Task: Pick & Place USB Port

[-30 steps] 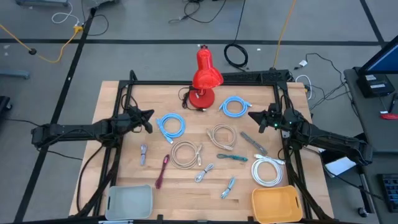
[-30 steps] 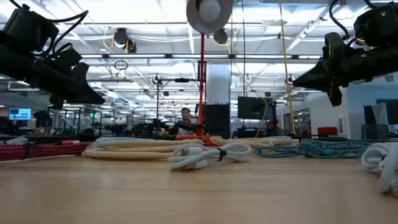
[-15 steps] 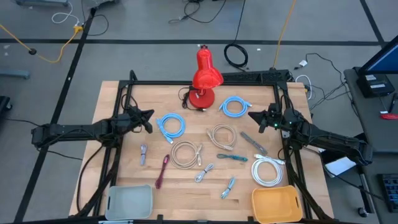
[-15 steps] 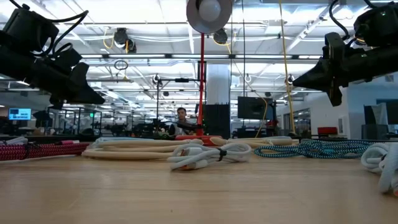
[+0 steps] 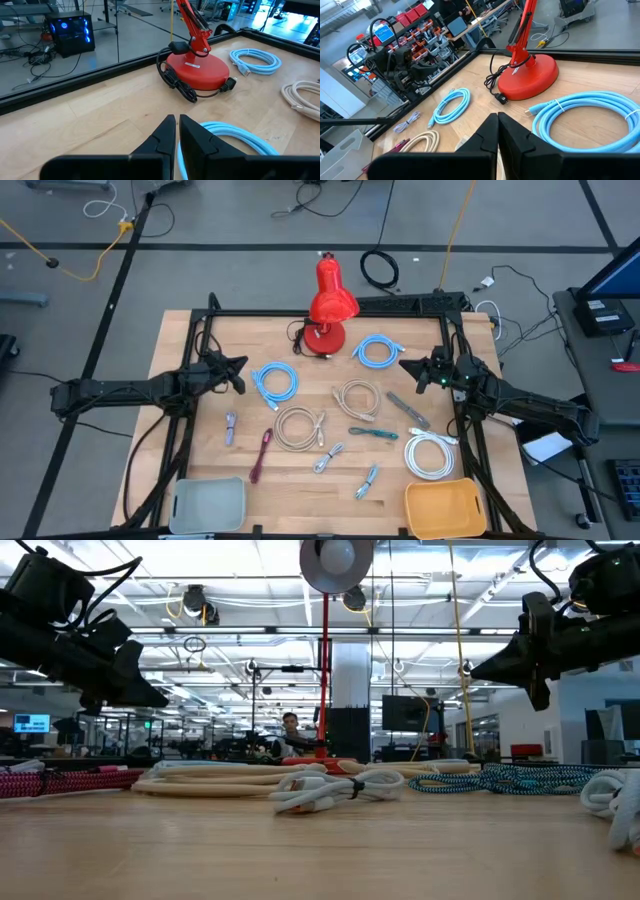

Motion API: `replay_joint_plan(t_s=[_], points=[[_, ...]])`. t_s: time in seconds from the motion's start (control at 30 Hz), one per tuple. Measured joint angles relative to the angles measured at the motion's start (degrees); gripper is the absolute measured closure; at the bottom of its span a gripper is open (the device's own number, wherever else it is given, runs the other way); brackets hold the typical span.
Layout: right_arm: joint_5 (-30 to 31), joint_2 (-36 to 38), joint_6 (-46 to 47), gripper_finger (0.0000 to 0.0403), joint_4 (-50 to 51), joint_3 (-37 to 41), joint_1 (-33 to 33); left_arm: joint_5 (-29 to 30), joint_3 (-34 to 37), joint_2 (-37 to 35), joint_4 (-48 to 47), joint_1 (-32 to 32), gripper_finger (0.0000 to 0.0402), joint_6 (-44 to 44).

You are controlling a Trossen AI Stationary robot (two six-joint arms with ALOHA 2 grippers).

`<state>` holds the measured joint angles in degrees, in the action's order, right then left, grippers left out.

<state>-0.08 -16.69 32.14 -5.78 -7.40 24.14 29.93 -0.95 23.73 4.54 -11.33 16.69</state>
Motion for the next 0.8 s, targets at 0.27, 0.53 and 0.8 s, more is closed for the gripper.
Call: replay_joint_plan(t_s=[0.27,0.53,0.8], points=[[0.0,0.0,0.0,0.0403,0.0,0.0,0.0,0.0,0.0,0.0,0.0,0.0,0.0376,0.0],[0.0,0.0,0.5,0.0403,-0.1,0.0,0.0,0.0,0.0,0.0,0.0,0.0,0.0376,0.0],[1.8,0.0,22.3,0.0403,-8.7,0.0,0.1,0.0,0.0,0.0,0.0,0.0,0.0376,0.0]])
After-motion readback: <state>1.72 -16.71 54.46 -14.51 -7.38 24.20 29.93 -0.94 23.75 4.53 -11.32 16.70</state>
